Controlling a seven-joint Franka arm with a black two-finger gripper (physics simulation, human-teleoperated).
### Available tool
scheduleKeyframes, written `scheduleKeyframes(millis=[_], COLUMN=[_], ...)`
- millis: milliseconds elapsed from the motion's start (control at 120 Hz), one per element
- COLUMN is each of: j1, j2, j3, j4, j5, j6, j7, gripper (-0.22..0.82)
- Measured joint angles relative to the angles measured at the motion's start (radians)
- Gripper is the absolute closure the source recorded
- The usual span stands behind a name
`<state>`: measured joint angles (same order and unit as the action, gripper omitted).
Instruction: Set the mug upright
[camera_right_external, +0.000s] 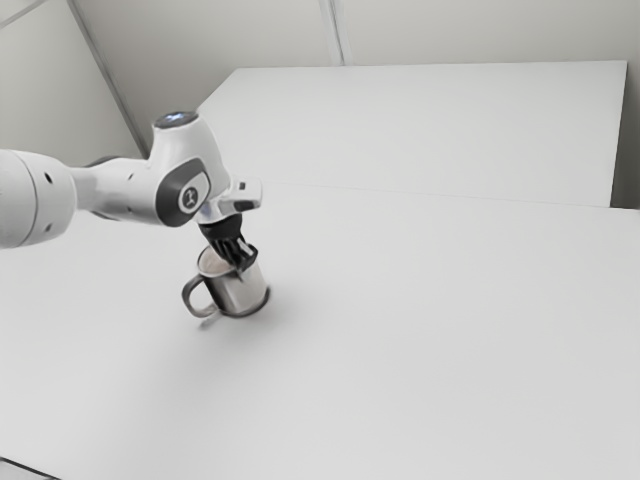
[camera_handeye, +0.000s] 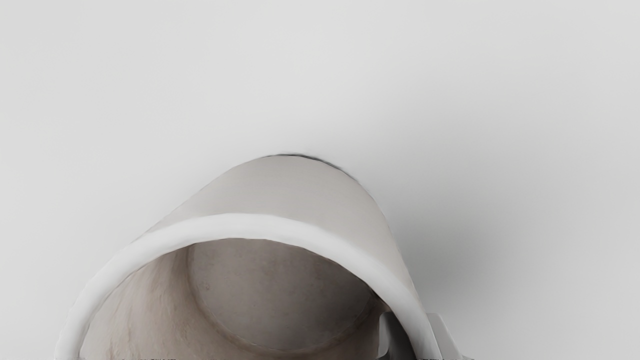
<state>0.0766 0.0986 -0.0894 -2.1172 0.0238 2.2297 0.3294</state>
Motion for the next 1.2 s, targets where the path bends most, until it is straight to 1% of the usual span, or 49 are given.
scheduleKeyframes(millis=[67, 158, 225, 333, 408, 525, 658, 817, 942, 1200], j1=[-0.002, -0.004, -0.005, -0.004, -0.001, 0.006, 0.007, -0.003, 0.003, 0.004], j2=[0.008, 0.015, 0.010, -0.023, -0.031, -0.028, -0.022, -0.025, -0.035, -0.045], j3=[0.000, 0.000, -0.001, -0.001, 0.001, 0.008, 0.018, 0.048, 0.053, 0.057], j4=[-0.007, -0.010, -0.010, 0.007, 0.086, 0.245, 0.433, 0.579, 0.637, 0.644], j5=[-0.004, -0.008, -0.009, -0.016, -0.024, -0.031, -0.038, -0.045, -0.040, -0.042], j6=[0.004, 0.009, 0.010, 0.002, -0.042, -0.150, -0.287, -0.437, -0.521, -0.604], j7=[-0.026, -0.056, -0.076, -0.103, -0.118, -0.138, -0.156, -0.173, -0.183, -0.186], gripper=[0.65, 0.44, 0.32, 0.19, 0.14, 0.08, 0.04, 0.02, 0.01, 0.00])
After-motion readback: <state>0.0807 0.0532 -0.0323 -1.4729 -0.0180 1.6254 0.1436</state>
